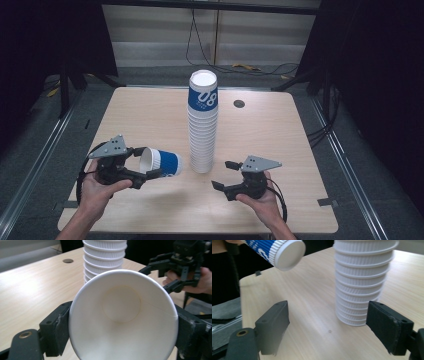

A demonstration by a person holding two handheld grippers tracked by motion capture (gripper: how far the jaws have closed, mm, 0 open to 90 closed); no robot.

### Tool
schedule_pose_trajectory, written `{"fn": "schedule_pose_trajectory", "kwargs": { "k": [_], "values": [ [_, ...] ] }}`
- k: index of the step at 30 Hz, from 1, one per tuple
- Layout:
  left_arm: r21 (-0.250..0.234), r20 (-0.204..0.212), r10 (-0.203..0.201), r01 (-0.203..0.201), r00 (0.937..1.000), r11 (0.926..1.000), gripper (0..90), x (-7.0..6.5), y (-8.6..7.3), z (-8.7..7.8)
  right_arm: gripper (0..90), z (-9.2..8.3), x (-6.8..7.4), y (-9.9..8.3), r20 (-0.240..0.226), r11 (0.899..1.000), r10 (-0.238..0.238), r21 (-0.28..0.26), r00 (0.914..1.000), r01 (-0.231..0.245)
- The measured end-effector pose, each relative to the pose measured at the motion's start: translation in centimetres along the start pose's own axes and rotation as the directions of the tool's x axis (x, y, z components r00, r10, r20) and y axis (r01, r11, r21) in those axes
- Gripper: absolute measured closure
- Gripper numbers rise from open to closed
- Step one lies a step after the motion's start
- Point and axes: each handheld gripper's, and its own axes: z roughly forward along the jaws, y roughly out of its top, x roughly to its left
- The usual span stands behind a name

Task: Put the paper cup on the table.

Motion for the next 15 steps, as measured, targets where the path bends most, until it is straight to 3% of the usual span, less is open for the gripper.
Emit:
{"fn": "schedule_pose_trajectory", "kwargs": {
  "k": [5,10,15],
  "values": [
    [-0.006,-0.072,0.034,-0.035,0.9968,0.9994,15.9,0.7,0.2,-0.4,18.3,-0.7,0.1,-0.2,0.025,1.000,0.000,0.009,0.9997,0.000],
    [0.027,-0.119,0.000,0.003,0.9929,0.9996,15.9,2.0,-0.2,0.1,19.9,-1.4,-0.3,-0.6,0.056,1.000,0.009,0.010,0.9984,-0.009],
    [0.067,-0.140,-0.013,0.023,0.9900,0.9975,15.9,2.7,-0.2,0.3,19.9,-2.2,-0.6,-0.9,0.068,1.000,0.021,0.012,0.9975,-0.021]
  ]
}}
